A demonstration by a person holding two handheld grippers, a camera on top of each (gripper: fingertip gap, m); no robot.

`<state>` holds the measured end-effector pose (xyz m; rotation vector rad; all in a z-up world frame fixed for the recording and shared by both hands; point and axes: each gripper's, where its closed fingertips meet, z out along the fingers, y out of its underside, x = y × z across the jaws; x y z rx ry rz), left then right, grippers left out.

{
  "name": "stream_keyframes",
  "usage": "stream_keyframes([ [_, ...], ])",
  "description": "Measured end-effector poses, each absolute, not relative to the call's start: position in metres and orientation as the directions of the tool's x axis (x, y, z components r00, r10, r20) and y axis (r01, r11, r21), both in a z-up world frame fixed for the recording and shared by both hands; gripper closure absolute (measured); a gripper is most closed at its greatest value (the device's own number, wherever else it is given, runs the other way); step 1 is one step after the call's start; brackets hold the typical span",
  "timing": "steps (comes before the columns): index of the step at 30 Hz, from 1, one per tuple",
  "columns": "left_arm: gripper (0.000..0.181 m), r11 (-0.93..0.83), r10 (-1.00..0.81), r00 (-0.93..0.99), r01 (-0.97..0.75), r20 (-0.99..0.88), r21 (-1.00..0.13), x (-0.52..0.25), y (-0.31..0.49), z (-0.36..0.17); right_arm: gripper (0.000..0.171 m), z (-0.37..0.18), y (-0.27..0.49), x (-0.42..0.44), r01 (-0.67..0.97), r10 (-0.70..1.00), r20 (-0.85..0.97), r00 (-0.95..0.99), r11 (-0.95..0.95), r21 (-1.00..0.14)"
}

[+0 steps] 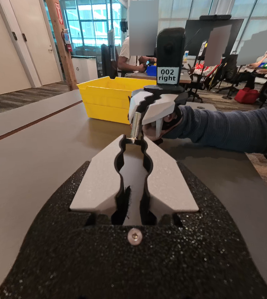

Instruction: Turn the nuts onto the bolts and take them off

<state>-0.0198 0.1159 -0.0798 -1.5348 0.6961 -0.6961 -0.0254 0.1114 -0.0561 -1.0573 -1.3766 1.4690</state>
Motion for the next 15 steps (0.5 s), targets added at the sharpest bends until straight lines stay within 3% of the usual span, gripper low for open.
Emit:
stream_keyframes([
  [3, 0.166, -0.048, -0.722, 0.691, -0.076, -0.017, -0.996, -0.028, 0.122, -0.082, 0.163, -0.062, 0.116, -0.028, -0.004, 0.964, -0.055, -0.261, -0.058, -0.998],
  [5, 0.165, -0.036, -0.670, 0.743, -0.052, -0.014, -0.998, -0.042, 0.129, -0.079, 0.150, -0.071, 0.126, -0.031, 0.057, 0.970, -0.110, -0.216, -0.100, -0.993],
  [9, 0.165, 0.033, -0.692, 0.715, 0.164, 0.096, -0.986, -0.055, 0.126, -0.055, 0.140, -0.134, 0.126, -0.043, 0.425, 0.986, -0.090, -0.142, -0.022, -0.905],
  [12, 0.166, 0.021, -0.786, 0.586, 0.346, 0.198, -0.938, -0.049, 0.115, -0.041, 0.140, -0.161, 0.117, -0.057, 0.557, 0.989, -0.041, -0.145, 0.047, -0.829],
  [15, 0.166, 0.023, -0.823, 0.525, 0.409, 0.214, -0.912, -0.047, 0.109, -0.033, 0.140, -0.175, 0.116, -0.065, 0.634, 0.988, -0.021, -0.152, 0.082, -0.769],
])
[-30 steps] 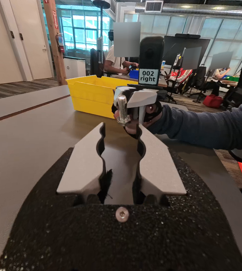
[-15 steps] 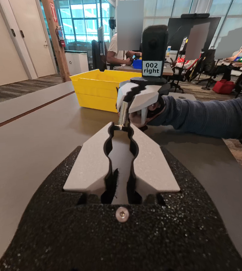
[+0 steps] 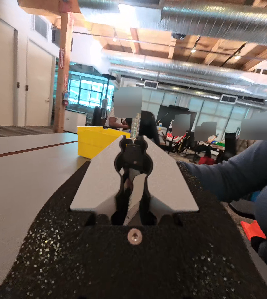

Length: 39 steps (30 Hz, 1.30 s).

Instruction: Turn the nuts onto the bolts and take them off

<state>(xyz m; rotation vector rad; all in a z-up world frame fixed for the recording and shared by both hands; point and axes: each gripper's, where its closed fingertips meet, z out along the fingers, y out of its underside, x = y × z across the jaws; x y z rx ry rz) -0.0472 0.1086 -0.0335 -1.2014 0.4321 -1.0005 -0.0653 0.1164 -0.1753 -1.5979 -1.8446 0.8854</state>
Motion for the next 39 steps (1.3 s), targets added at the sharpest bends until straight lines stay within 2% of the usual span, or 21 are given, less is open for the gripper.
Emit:
stream_keyframes([
  [2, 0.166, 0.021, -0.845, 0.484, 0.457, 0.228, -0.889, -0.048, 0.104, -0.028, 0.142, -0.178, 0.115, -0.070, 0.646, 0.986, -0.028, -0.162, 0.085, -0.758],
  [4, 0.166, 0.007, -0.863, 0.438, 0.510, 0.253, -0.860, -0.049, 0.101, -0.023, 0.153, -0.178, 0.112, -0.072, 0.645, 0.983, -0.028, -0.180, 0.097, -0.758],
  [7, 0.165, -0.021, -0.893, 0.356, 0.581, 0.277, -0.814, -0.049, 0.094, -0.017, 0.153, -0.171, 0.120, -0.068, 0.645, 0.986, -0.010, -0.164, 0.100, -0.758],
  [11, 0.166, -0.047, -0.918, 0.287, 0.607, 0.275, -0.793, -0.045, 0.088, -0.015, 0.154, -0.094, 0.144, -0.053, 0.441, 0.995, -0.058, -0.080, -0.017, -0.897],
  [15, 0.166, -0.080, -0.922, 0.270, 0.568, 0.277, -0.819, -0.033, 0.087, -0.020, 0.154, -0.002, 0.117, -0.035, 0.219, 0.956, -0.071, -0.285, -0.008, -0.976],
  [19, 0.166, -0.113, -0.936, 0.221, 0.547, 0.273, -0.829, -0.020, 0.081, -0.022, 0.154, 0.008, 0.084, -0.029, 0.350, 0.886, -0.053, -0.461, 0.127, -0.928],
  [25, 0.166, -0.142, -0.950, 0.161, 0.542, 0.268, -0.828, -0.013, 0.073, -0.020, 0.153, 0.006, 0.072, -0.029, 0.495, 0.846, -0.016, -0.532, 0.296, -0.817],
  [30, 0.166, -0.165, -0.955, 0.124, 0.538, 0.271, -0.827, -0.010, 0.069, -0.019, 0.153, 0.003, 0.066, -0.031, 0.541, 0.810, -0.015, -0.586, 0.378, -0.751],
  [34, 0.166, -0.180, -0.956, 0.094, 0.562, 0.279, -0.808, -0.015, 0.067, -0.015, 0.154, 0.006, 0.064, -0.036, 0.544, 0.807, -0.065, -0.587, 0.333, -0.770],
  [39, 0.167, -0.167, -0.935, 0.153, 0.610, 0.321, -0.775, -0.028, 0.077, -0.015, 0.154, 0.007, 0.074, -0.053, 0.520, 0.886, -0.064, -0.460, 0.210, -0.828],
])
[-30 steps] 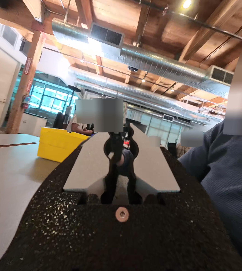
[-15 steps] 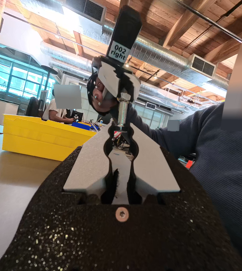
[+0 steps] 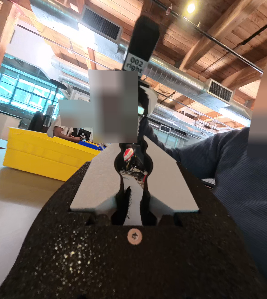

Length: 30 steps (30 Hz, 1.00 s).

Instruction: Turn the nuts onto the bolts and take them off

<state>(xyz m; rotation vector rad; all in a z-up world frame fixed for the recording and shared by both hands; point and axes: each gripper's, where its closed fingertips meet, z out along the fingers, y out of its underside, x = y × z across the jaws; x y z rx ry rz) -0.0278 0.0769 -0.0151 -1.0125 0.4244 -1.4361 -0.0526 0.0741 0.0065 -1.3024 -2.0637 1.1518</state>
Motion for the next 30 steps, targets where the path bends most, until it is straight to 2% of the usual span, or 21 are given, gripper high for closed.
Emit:
stream_keyframes([
  [5, 0.166, -0.108, -0.894, 0.276, 0.632, 0.353, -0.767, -0.042, 0.092, -0.018, 0.154, 0.004, 0.091, -0.072, 0.453, 0.981, -0.073, -0.178, 0.016, -0.892],
  [10, 0.166, -0.062, -0.852, 0.379, 0.611, 0.361, -0.789, -0.048, 0.101, -0.024, 0.154, 0.001, 0.103, -0.076, 0.345, 0.988, -0.147, 0.046, -0.153, -0.926],
  [19, 0.166, -0.078, -0.854, 0.367, 0.609, 0.368, -0.790, -0.046, 0.103, -0.027, 0.153, 0.000, 0.106, -0.074, 0.241, 0.985, -0.133, 0.109, -0.156, -0.958],
  [24, 0.165, -0.081, -0.867, 0.347, 0.609, 0.357, -0.789, -0.044, 0.100, -0.025, 0.126, 0.005, 0.105, -0.068, 0.188, 0.988, -0.115, 0.102, -0.133, -0.973],
  [28, 0.165, -0.119, -0.897, 0.276, 0.602, 0.346, -0.789, -0.035, 0.093, -0.024, 0.106, 0.013, 0.086, -0.062, 0.066, 0.994, -0.106, -0.030, -0.104, -0.992],
  [30, 0.165, -0.138, -0.910, 0.244, 0.587, 0.336, -0.798, -0.028, 0.089, -0.025, 0.097, 0.008, 0.079, -0.063, 0.060, 0.989, -0.125, -0.080, -0.121, -0.991],
])
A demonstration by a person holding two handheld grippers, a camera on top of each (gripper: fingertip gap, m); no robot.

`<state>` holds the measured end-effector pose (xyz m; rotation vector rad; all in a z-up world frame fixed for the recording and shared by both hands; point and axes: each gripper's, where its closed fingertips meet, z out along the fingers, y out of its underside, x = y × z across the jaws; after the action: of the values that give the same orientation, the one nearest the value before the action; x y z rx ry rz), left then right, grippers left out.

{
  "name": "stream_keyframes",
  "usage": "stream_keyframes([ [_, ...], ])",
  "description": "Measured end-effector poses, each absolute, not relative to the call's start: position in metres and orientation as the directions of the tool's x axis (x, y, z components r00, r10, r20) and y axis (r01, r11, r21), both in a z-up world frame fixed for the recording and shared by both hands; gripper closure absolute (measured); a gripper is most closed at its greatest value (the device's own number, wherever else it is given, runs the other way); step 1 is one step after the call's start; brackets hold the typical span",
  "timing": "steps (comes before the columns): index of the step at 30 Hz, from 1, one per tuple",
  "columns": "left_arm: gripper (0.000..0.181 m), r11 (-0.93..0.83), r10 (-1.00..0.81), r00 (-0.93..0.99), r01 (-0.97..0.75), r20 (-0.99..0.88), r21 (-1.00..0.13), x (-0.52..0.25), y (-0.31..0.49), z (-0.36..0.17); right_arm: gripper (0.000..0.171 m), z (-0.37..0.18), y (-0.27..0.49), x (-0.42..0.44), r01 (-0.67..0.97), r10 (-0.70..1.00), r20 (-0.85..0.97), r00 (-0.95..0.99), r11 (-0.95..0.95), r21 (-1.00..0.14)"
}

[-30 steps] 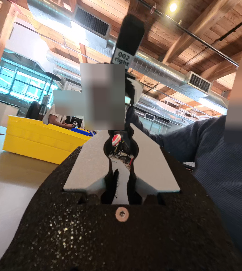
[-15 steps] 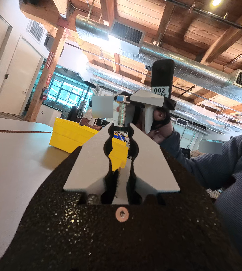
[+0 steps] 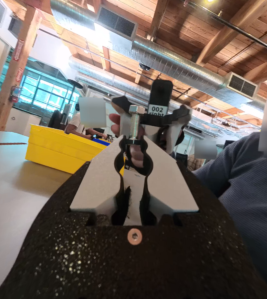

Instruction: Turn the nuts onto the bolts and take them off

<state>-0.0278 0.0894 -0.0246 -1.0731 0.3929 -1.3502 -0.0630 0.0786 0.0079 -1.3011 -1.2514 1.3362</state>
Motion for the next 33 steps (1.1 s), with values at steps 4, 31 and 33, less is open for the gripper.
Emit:
stream_keyframes([
  [4, 0.165, -0.138, -0.906, 0.251, 0.584, 0.340, -0.800, -0.027, 0.091, -0.026, 0.091, 0.005, 0.064, -0.061, 0.030, 0.977, -0.131, -0.166, -0.128, -0.991],
  [31, 0.167, -0.080, -0.759, 0.459, 0.638, 0.461, -0.766, -0.063, 0.126, -0.038, 0.132, -0.045, 0.157, -0.041, -0.313, 0.924, -0.213, 0.317, -0.110, -0.943],
  [33, 0.166, -0.043, -0.735, 0.502, 0.636, 0.456, -0.770, -0.067, 0.128, -0.039, 0.142, -0.048, 0.169, -0.031, -0.343, 0.856, -0.167, 0.489, 0.013, -0.939],
])
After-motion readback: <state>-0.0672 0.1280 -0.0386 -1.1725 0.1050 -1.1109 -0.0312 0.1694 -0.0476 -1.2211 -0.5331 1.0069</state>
